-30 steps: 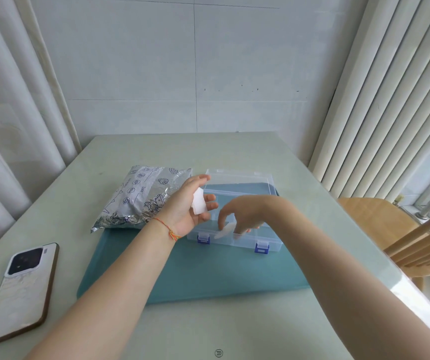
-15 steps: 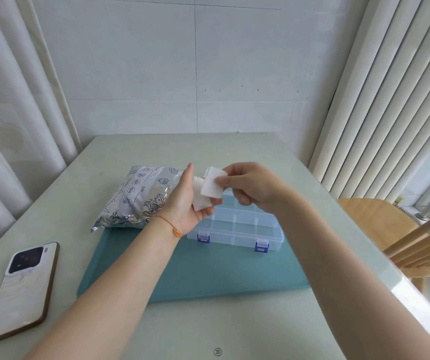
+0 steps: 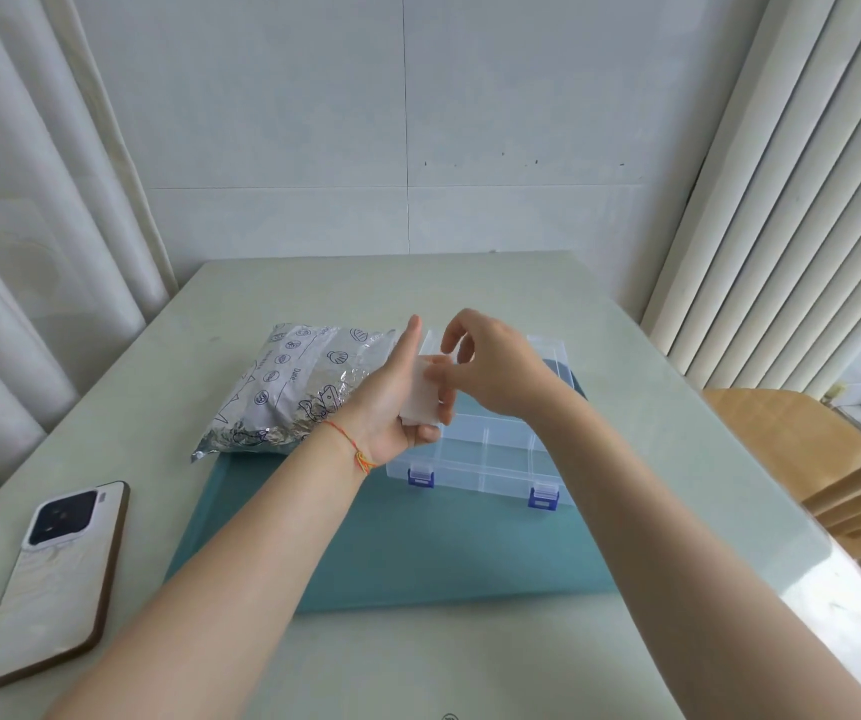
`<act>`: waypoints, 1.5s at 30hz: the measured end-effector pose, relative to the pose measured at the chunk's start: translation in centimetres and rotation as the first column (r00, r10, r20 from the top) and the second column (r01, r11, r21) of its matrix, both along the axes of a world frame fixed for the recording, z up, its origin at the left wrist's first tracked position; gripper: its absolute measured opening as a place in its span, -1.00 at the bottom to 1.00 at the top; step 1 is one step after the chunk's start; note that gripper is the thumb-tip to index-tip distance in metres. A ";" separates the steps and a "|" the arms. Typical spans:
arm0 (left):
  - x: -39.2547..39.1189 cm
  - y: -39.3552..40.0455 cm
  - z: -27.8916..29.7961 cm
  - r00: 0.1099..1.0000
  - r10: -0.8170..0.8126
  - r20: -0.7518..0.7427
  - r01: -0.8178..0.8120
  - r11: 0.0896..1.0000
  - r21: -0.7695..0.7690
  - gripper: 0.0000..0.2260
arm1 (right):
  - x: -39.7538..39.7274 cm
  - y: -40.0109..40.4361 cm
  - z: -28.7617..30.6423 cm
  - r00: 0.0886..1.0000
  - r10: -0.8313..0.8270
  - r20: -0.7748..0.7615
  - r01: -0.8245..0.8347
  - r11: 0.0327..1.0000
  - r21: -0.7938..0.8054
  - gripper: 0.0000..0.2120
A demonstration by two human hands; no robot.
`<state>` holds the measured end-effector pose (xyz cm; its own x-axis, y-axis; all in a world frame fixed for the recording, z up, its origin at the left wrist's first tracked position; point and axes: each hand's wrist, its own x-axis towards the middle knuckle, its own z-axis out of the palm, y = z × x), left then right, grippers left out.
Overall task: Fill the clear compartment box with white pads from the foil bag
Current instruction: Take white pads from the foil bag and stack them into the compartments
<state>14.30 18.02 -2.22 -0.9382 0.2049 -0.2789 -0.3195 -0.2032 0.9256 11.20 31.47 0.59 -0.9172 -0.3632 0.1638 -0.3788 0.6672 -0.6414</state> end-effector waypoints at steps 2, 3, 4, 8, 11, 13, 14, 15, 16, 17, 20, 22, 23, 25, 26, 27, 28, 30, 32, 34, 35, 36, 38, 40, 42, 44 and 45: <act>-0.3 -0.2 -0.1 0.999 -0.039 -0.012 0.039 0.999 0.002 -0.39 | -0.3 0.1 -0.2 0.999 0.033 -0.003 -0.033 0.999 -0.041 -0.81; -0.5 -0.3 -0.1 0.998 -0.067 -0.018 0.067 0.998 -0.003 -0.37 | -0.5 0.1 -0.2 0.999 0.046 0.004 -0.046 0.998 -0.047 -0.83; -0.6 -0.3 -0.1 0.995 -0.093 -0.019 0.093 0.996 -0.011 -0.35 | -0.6 0.2 -0.2 0.998 0.053 0.015 -0.052 0.997 -0.053 -0.82; -1.4 -0.4 -0.3 0.988 -0.156 0.003 0.156 0.987 -0.026 -0.28 | -1.1 0.8 0.2 0.995 0.039 0.087 -0.029 0.993 -0.110 -0.81; -1.6 -0.4 -0.3 0.985 -0.171 0.010 0.171 0.985 -0.024 -0.32 | -1.3 1.1 0.6 0.990 0.075 0.119 -0.056 0.987 -0.151 -0.85; -1.6 -0.4 -0.2 0.985 -0.171 0.009 0.171 0.985 -0.027 -0.36 | -1.4 1.1 0.9 0.988 0.100 0.117 -0.083 0.986 -0.142 -0.88; -1.6 -0.3 -0.2 0.985 -0.170 0.008 0.170 0.985 -0.032 -0.37 | -1.5 1.1 1.0 0.988 0.107 0.112 -0.092 0.987 -0.128 -0.89; -1.6 -0.3 -0.2 0.986 -0.167 0.005 0.167 0.985 -0.036 -0.37 | -1.5 1.1 1.2 0.989 0.109 0.104 -0.098 0.989 -0.110 -0.91; -1.6 -0.3 -0.2 0.986 -0.165 0.003 0.165 0.986 -0.037 -0.38 | -1.5 1.2 1.3 0.989 0.111 0.096 -0.102 0.991 -0.091 -0.93; -1.6 -0.3 -0.2 0.987 -0.163 0.003 0.163 0.986 -0.038 -0.38 | -1.5 1.2 1.4 0.990 0.116 0.085 -0.109 0.991 -0.080 -0.93; -1.5 -0.4 -0.2 0.988 -0.155 0.018 0.155 0.987 -0.034 -0.39 | -1.5 0.9 1.4 0.994 0.109 0.019 -0.107 0.992 -0.072 -0.93; -1.4 -0.4 -0.3 0.988 -0.152 0.029 0.153 0.988 -0.015 -0.40 | -1.4 0.7 1.3 0.995 0.084 -0.049 -0.088 0.992 -0.086 -0.92; -1.4 -0.4 -0.4 0.988 -0.150 0.032 0.151 0.989 -0.006 -0.40 | -1.4 0.6 1.2 0.995 0.071 -0.073 -0.078 0.991 -0.109 -0.92; -1.3 -0.4 -0.5 0.989 -0.141 0.039 0.141 0.990 0.008 -0.35 | -1.5 0.4 1.2 0.994 0.045 -0.101 -0.064 0.980 -0.186 -0.92; -1.3 -0.5 -0.5 0.990 -0.134 0.045 0.133 0.991 0.013 -0.33 | -1.7 0.4 1.3 0.992 0.016 -0.128 -0.044 0.974 -0.222 -0.91; -1.3 -0.6 -0.5 0.991 -0.126 0.053 0.125 0.992 0.023 -0.31 | -1.9 0.6 1.6 0.987 -0.024 -0.157 -0.019 0.964 -0.265 -0.91; -1.4 -0.7 -0.6 0.991 -0.118 0.065 0.115 0.992 0.043 -0.30 | -2.1 1.0 1.9 0.986 -0.053 -0.157 -0.001 0.946 -0.324 -0.90; -1.5 -1.0 -0.6 0.991 -0.096 0.098 0.084 0.989 0.123 -0.29 | -2.2 1.9 2.6 0.997 0.014 -0.070 -0.043 0.901 -0.432 -0.88; -1.4 -1.2 -0.3 0.989 -0.084 0.122 0.058 0.977 0.203 -0.29 | -1.8 2.2 3.1 0.983 0.182 0.032 -0.154 0.904 -0.400 -0.89; -1.3 -1.2 0.1 0.987 -0.103 0.123 0.071 0.967 0.243 -0.30 | -1.4 1.6 2.6 0.966 0.245 0.078 -0.218 0.942 -0.256 -0.88; -1.2 -1.0 0.3 0.985 -0.111 0.130 0.076 0.965 0.249 -0.32 | -1.3 1.2 2.3 0.971 0.229 0.067 -0.213 0.959 -0.186 -0.88; -1.1 -0.8 0.5 0.984 -0.114 0.135 0.078 0.966 0.245 -0.34 | -1.3 0.8 1.9 0.978 0.203 0.041 -0.196 0.971 -0.136 -0.88; -1.1 -0.6 0.6 0.985 -0.115 0.129 0.084 0.971 0.222 -0.36 | -1.3 0.4 1.4 0.986 0.168 0.000 -0.167 0.981 -0.103 -0.89; -1.1 -0.5 0.5 0.987 -0.105 0.122 0.078 0.975 0.210 -0.37 | -1.1 0.1 1.0 0.989 0.148 -0.022 -0.149 0.983 -0.109 -0.90; -1.1 -0.5 0.4 0.989 -0.094 0.118 0.068 0.977 0.204 -0.36 | -0.9 -0.3 0.7 0.992 0.114 -0.063 -0.120 0.987 -0.111 -0.91; -1.0 -0.3 0.5 0.990 -0.080 0.113 0.056 0.977 0.205 -0.37 | -0.8 -0.8 0.3 0.993 0.079 -0.091 -0.089 0.991 -0.104 -0.93; -1.0 -0.2 0.5 0.991 -0.073 0.115 0.046 0.974 0.220 -0.39 | -0.8 -1.0 0.1 0.993 0.063 -0.104 -0.073 0.993 -0.096 -0.97</act>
<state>13.27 17.78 -1.77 -0.8842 0.3273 -0.3332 -0.4446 -0.3713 0.8152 10.42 30.52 0.72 -0.8678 -0.4014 0.2929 -0.4873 0.5721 -0.6597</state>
